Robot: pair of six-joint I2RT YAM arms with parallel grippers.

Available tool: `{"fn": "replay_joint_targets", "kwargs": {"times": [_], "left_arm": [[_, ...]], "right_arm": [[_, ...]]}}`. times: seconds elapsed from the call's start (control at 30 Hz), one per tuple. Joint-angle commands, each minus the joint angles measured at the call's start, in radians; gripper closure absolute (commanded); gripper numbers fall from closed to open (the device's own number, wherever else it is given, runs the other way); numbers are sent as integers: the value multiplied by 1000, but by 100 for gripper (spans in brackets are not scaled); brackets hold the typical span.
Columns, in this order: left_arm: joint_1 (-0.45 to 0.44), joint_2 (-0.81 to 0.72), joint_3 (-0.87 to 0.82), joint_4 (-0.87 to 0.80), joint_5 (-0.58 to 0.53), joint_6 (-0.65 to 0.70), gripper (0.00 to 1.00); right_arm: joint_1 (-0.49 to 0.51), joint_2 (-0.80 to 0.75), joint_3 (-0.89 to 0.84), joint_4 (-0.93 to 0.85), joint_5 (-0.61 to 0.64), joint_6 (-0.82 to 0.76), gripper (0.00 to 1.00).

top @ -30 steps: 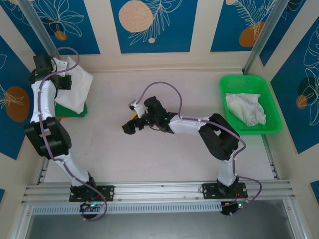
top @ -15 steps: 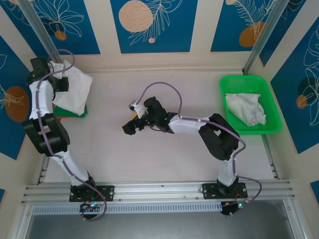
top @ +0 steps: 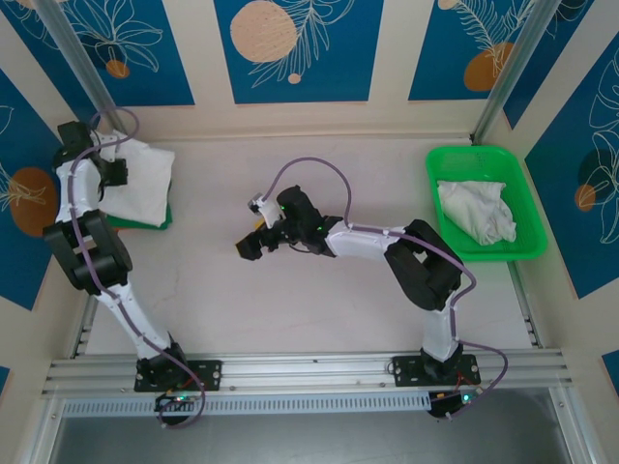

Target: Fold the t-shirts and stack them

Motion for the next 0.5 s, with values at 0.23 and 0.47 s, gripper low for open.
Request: {"fn": "replay_joint_targets", "kwargs": {"times": [0.23, 0.47], "left_arm": [[15, 69, 19, 6, -74, -17, 75], [14, 37, 17, 28, -143, -41, 35]], "right_arm": [[5, 21, 32, -19, -20, 14, 1], [5, 26, 33, -20, -17, 16, 1]]}}
